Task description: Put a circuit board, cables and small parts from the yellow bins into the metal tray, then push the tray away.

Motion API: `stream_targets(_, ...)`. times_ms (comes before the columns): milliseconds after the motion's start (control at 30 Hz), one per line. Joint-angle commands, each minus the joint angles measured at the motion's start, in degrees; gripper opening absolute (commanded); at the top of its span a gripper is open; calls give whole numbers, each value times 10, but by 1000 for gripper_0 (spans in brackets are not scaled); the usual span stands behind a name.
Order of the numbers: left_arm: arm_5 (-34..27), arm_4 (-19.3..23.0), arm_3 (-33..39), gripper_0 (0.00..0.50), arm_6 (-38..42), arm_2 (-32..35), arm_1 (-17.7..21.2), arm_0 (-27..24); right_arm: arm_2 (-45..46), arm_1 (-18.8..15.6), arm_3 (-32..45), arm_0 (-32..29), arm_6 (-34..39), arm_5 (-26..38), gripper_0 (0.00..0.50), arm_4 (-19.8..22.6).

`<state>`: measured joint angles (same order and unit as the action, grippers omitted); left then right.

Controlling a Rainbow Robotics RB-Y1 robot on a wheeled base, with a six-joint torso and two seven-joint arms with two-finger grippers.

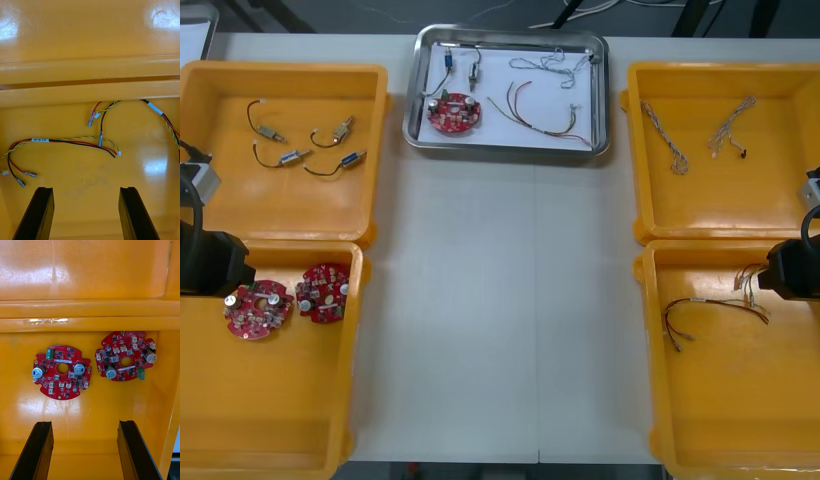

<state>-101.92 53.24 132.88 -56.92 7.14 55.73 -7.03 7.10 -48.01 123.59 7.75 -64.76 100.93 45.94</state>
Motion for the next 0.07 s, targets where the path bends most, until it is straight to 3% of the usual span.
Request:
stream_targets(33, -5, 4, 12, 500, -40, 15, 25, 9, 17, 6, 9, -8, -7, 4, 500, -1)
stream_targets(67, -5, 4, 12, 500, -40, 15, 25, 9, 17, 6, 9, -8, -7, 4, 500, -1)
